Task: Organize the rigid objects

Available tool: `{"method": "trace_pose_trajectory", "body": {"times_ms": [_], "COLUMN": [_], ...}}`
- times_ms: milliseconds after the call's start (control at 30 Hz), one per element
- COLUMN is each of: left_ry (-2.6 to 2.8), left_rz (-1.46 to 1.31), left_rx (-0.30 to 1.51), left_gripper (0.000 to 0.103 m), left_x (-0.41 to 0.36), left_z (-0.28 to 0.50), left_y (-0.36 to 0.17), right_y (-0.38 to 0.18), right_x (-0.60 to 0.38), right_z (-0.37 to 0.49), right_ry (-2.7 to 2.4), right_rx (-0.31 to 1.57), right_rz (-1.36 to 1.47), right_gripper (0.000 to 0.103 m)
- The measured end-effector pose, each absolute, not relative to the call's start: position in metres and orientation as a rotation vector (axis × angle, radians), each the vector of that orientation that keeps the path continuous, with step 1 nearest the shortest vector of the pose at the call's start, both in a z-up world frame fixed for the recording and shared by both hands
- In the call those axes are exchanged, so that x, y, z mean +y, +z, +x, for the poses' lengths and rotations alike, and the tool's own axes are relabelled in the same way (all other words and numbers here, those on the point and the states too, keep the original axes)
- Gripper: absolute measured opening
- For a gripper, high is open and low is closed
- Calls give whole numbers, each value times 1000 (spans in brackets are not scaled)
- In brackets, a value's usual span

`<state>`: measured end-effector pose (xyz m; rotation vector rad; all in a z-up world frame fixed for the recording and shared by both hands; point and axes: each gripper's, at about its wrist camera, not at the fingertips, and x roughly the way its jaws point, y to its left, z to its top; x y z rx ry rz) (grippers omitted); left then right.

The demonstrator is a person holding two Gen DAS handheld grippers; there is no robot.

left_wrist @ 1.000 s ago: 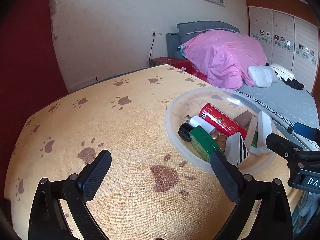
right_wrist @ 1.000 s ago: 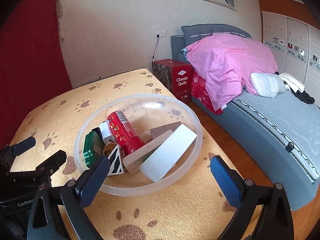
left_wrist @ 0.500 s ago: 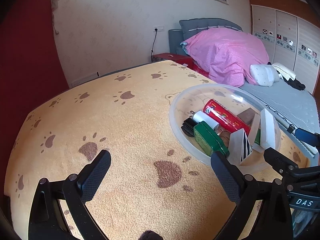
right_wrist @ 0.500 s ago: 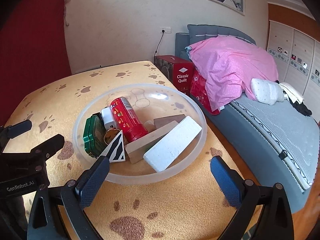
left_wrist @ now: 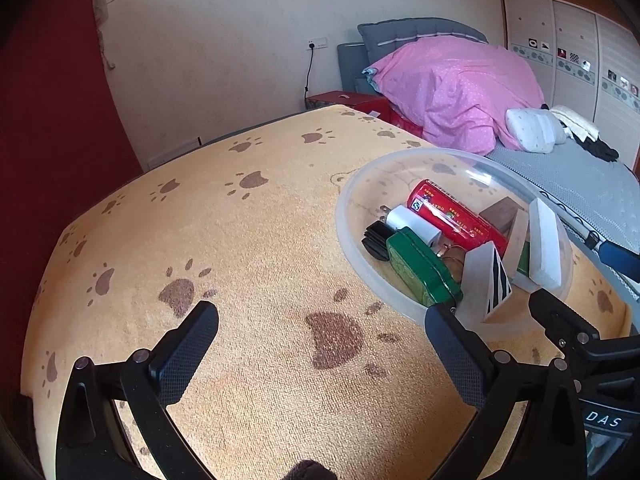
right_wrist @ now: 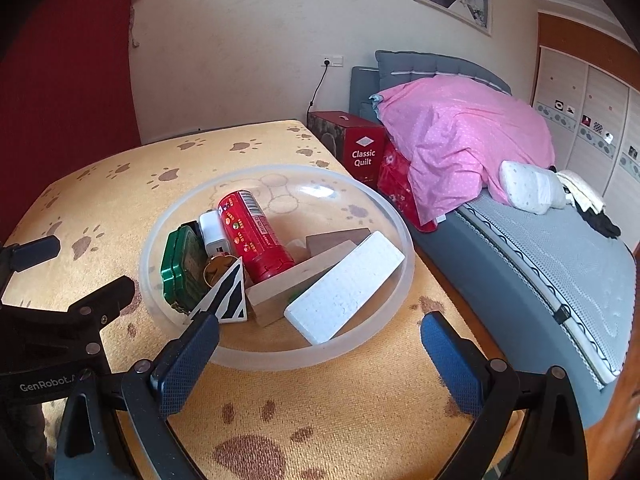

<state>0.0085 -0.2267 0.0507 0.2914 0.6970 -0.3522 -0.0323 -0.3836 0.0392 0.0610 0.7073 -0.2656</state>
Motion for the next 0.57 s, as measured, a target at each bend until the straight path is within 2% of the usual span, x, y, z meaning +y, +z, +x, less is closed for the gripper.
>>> {"method": "trace_pose_trajectory", "body": {"times_ms": [567], "left_ry": [-353], "left_rz": [303], "left_rx": [686], "left_gripper": [103], "left_x": [-231], "left_z": [8], "left_y": [50], "right_y": [37], "right_x": [-386], "right_z": [-31], "right_ry": [-266], "right_rx": [713], "right_rz": [76], "right_gripper": [103]}}
